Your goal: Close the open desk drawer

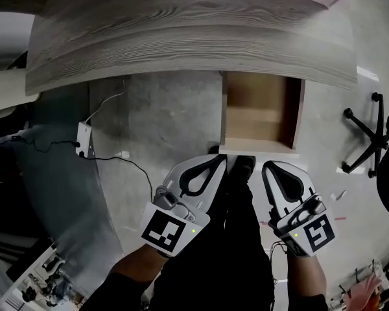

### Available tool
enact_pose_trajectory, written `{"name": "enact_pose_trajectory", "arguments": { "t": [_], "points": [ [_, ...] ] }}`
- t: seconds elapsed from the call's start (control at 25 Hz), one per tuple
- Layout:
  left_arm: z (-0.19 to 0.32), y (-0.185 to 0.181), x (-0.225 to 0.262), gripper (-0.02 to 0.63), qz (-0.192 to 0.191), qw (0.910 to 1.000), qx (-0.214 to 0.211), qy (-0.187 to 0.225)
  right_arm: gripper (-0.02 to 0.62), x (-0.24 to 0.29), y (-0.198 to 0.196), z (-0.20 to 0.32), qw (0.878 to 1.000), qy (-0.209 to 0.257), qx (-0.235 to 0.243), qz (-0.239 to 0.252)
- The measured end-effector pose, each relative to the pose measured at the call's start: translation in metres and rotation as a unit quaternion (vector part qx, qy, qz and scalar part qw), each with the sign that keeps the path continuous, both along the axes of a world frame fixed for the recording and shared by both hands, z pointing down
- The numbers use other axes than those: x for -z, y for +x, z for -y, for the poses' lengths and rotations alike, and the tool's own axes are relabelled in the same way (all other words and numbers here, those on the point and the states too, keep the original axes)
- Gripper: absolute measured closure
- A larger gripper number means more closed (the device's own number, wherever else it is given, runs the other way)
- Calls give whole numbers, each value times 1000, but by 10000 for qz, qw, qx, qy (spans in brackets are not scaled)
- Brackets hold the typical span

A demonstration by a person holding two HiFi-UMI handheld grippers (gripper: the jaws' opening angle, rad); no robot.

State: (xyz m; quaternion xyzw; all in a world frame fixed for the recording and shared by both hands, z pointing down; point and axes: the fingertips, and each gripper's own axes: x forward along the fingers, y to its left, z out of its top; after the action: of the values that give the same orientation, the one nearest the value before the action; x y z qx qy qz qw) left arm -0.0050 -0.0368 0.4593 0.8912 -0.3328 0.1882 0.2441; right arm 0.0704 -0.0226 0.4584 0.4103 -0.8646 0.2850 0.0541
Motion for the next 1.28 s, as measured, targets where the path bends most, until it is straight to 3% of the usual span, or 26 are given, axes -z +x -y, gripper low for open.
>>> {"name": "enact_pose_trajectory", "arguments": {
  "t": [0.2,0.4,0.8,0.88,1.0,1.12,1.28],
  "points": [
    [-27,12,-37,598,-19,9993,-47,-365,581,-53,-2,-30,9989,-446,53,-98],
    [-38,19,-66,598,-4,9989,-105,-457,581,-90,1,-32,9966,-769,-160,-237],
    [-23,34,-61,598,-119,9992,-98,-372,583,-107,4,-23,9883,-1263,-857,-70],
    [-17,39,-56,598,-135,9994,-143,-271,583,-98,15,-11,9865,-1129,-1186,84],
    [-11,44,-49,598,-184,9995,-169,-176,582,-61,39,30,9839,-511,-1688,288],
    [-4,45,-43,598,-232,9995,-173,-93,581,-36,45,61,9854,-204,-1674,244],
    [1,43,-47,598,-212,9995,-87,-221,581,-38,39,38,9894,-319,-1411,125]
  ]
}}
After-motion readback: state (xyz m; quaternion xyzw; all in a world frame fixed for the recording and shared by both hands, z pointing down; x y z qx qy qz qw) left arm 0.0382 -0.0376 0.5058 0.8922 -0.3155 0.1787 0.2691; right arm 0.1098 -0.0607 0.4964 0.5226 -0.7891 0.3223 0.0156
